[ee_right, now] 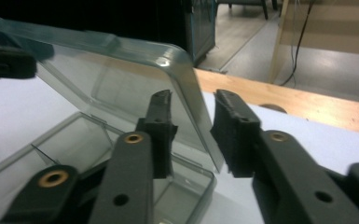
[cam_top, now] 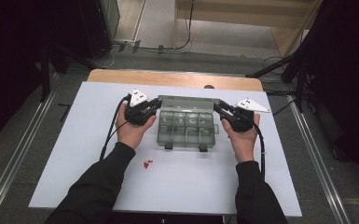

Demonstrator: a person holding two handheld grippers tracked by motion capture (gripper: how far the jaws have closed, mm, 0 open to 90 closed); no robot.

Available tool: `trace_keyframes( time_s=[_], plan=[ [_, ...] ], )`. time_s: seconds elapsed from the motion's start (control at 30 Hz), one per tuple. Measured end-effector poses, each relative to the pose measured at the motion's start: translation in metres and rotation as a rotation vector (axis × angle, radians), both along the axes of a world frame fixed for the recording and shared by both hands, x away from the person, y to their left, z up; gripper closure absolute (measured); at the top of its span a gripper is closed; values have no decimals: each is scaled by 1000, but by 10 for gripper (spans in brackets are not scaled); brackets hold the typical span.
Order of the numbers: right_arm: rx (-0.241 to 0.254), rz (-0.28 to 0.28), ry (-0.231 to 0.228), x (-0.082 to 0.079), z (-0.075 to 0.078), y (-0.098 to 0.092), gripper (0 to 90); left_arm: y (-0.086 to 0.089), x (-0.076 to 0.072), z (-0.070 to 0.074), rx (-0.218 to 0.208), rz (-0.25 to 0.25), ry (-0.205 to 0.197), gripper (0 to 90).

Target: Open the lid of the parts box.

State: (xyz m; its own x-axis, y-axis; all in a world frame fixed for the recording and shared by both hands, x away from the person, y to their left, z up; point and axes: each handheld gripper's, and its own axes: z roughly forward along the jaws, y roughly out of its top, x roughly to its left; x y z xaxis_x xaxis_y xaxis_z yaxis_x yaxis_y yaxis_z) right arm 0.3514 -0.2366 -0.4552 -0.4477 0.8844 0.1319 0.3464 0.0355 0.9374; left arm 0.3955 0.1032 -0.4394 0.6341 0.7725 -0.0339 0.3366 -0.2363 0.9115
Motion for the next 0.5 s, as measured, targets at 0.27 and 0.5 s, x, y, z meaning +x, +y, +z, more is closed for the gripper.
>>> trace_keyframes(
  time_s=[0.27,0.5],
  plan=[
    [-14,-78,7,4,0,6,826,-1,5,5,-16,11,3,795],
    [-18,-120,25,7,2,11,848,-5,11,-3,14,52,-11,809]
  ],
)
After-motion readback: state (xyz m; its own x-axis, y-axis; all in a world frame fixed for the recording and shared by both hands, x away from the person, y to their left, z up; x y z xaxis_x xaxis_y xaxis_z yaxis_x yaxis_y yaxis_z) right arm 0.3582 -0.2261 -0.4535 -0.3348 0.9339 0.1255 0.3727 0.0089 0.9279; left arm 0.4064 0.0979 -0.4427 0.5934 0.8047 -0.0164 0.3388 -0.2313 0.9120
